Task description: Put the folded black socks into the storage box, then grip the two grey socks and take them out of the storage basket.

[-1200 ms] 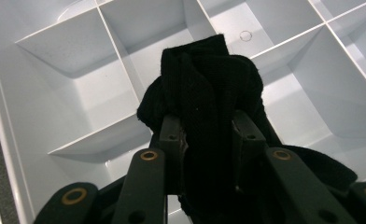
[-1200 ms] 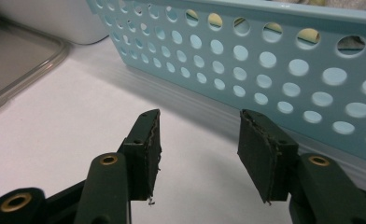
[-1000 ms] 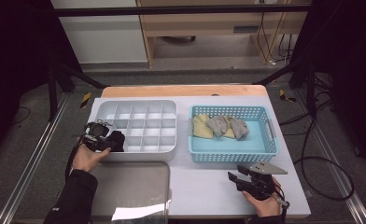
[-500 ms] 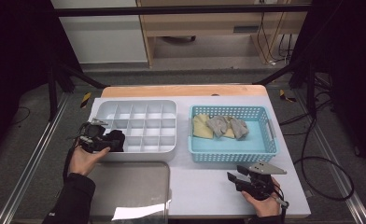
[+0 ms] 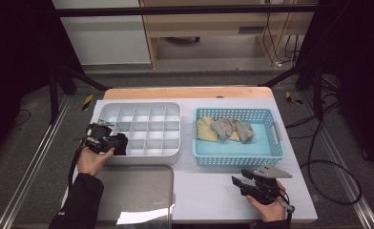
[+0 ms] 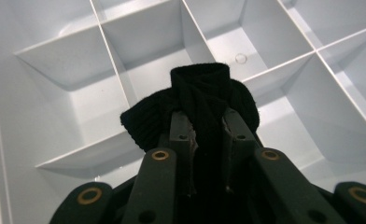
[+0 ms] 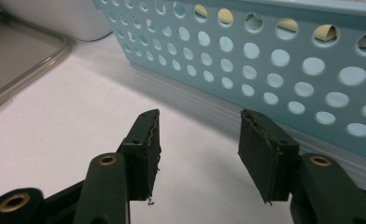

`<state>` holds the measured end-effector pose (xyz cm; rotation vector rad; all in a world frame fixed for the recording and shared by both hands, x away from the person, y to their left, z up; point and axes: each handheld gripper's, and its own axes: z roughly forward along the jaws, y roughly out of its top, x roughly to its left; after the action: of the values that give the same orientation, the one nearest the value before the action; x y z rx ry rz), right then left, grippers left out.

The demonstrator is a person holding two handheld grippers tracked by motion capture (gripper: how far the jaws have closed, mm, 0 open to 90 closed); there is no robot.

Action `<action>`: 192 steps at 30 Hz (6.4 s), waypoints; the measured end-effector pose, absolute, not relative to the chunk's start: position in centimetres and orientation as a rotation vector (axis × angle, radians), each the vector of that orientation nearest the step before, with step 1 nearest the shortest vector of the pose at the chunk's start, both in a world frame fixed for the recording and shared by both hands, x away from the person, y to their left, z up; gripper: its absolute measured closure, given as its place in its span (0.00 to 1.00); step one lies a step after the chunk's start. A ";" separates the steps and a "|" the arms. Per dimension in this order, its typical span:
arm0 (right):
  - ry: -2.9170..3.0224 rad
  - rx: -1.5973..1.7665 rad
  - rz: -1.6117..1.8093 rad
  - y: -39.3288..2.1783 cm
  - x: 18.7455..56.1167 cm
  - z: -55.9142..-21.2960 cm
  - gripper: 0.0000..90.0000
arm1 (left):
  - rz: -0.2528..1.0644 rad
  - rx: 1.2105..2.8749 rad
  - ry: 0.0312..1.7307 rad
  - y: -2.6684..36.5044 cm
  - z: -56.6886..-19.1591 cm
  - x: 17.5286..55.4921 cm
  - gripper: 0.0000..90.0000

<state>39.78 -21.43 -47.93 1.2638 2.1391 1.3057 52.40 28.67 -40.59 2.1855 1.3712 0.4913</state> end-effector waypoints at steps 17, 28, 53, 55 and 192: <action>2.150 1.262 1.302 -21.2 39.8 -48.1 0.54 | 0.458 2.216 1.385 28.8 -41.5 52.0 0.81; 2.144 1.268 1.299 -21.4 39.8 -48.1 0.53 | 0.558 2.108 1.336 28.5 -39.1 51.8 0.68; 2.139 1.257 1.310 -21.4 39.8 -47.9 0.54 | 0.502 2.160 1.365 28.5 -41.5 52.2 0.80; 2.133 1.260 1.312 -21.5 39.7 -47.8 0.53 | 0.514 2.130 1.344 28.6 -41.0 51.6 0.70; 2.101 1.329 1.184 -24.0 58.2 -43.0 0.45 | 0.557 1.887 1.161 27.0 -45.2 40.0 0.42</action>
<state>58.19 -23.97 -42.96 1.3286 2.1014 1.1841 40.05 27.00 -45.16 1.8874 1.1615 0.5568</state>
